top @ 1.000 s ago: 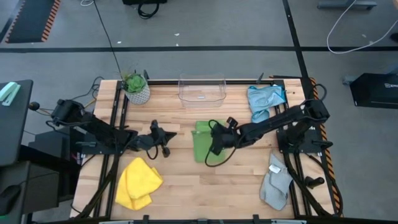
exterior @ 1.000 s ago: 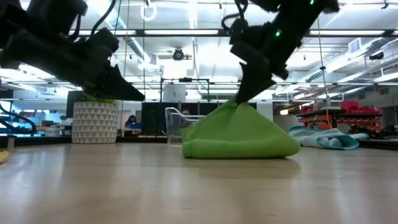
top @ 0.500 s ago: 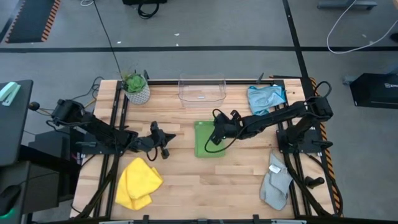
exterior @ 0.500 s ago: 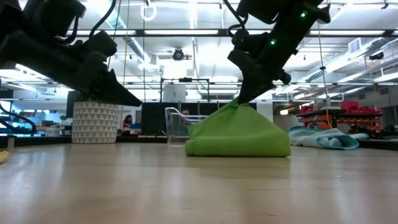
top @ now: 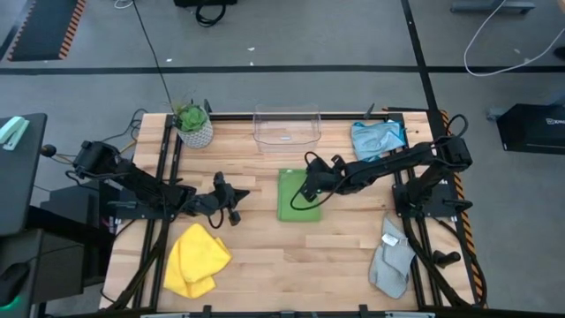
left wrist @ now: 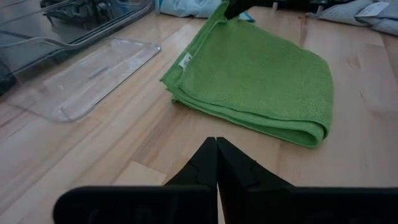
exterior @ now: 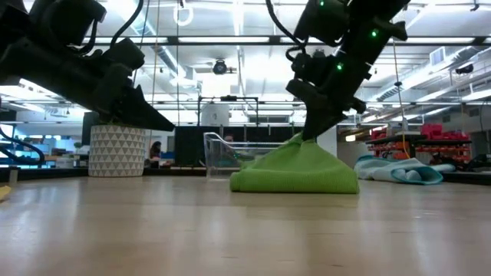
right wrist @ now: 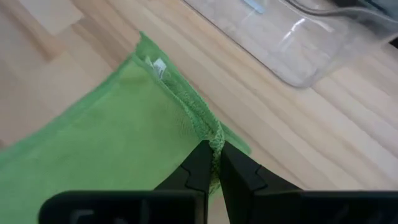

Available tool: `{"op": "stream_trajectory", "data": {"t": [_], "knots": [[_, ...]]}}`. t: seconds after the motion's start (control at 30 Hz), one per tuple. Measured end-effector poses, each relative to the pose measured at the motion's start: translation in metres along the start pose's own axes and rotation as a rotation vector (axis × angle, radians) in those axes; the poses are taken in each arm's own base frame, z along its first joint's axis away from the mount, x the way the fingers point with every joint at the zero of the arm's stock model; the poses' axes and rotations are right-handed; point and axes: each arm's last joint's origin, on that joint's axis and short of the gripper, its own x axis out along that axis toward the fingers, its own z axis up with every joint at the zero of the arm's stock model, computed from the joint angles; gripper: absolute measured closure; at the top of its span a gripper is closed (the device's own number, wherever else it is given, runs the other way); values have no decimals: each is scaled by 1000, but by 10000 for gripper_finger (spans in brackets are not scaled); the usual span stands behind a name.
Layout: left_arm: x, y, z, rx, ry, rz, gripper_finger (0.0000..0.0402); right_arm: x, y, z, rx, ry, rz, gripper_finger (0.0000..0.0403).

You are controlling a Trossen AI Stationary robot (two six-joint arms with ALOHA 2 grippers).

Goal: Fold microfiber towels
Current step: Fold the green microfiber cloth

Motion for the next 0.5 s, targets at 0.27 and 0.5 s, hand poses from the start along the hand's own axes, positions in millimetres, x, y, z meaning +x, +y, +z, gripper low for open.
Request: {"op": "stream_trajectory", "data": {"t": [0.27, 0.5], "knots": [[0, 0, 0, -10, -3, -1, 378, 1, -4, 14, -46, -15, -10, 239], [0, -2, 1, -16, 8, -59, 394, -16, -19, 45, -157, -49, 181, 162]]}}
